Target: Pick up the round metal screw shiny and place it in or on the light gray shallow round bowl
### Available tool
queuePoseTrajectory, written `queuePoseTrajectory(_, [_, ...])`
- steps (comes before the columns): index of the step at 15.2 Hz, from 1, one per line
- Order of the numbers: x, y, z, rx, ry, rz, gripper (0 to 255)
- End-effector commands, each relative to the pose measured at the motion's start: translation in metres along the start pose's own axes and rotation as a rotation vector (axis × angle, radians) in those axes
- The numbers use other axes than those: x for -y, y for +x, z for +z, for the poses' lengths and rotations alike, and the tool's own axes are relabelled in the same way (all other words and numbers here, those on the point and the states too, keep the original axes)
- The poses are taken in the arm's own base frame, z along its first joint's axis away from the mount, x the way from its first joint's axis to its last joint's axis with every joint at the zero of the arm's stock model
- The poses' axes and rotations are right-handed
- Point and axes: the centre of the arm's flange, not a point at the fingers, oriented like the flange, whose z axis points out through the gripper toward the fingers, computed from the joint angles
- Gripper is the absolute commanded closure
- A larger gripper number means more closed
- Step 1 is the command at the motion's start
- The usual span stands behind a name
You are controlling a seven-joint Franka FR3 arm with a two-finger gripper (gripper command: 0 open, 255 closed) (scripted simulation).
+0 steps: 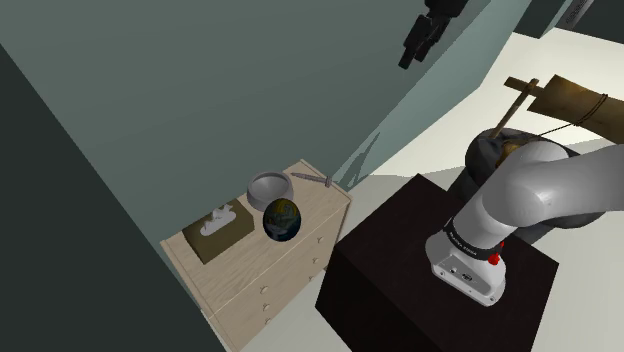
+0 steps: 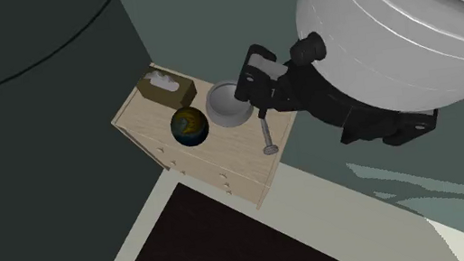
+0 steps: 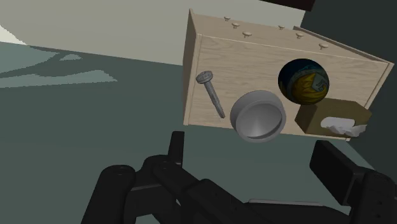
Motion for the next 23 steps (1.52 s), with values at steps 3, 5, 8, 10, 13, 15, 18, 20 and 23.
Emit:
queuePoseTrajectory(3, [-0.003,0.011,0.025,0.011,0.006,-0.026,0])
queuePoseTrajectory(5, [-0.005,0.022,0.049,0.022,0.013,-0.051,0])
queuePoseTrajectory(8, [-0.008,0.038,0.087,0.038,0.022,-0.09,0])
queuePoseTrajectory(10, [-0.009,0.048,0.112,0.049,0.029,-0.115,0])
queuePoseTrajectory(13, [-0.01,0.063,0.15,0.066,0.038,-0.154,0])
queuePoseTrajectory(15, [-0.01,0.073,0.175,0.076,0.045,-0.18,0])
queuePoseTrajectory(18, [-0.009,0.087,0.213,0.093,0.054,-0.218,0])
queuePoseTrajectory(20, [-0.009,0.096,0.239,0.104,0.061,-0.244,0])
queuePoseTrajectory(23, [-0.007,0.109,0.277,0.12,0.07,-0.282,0])
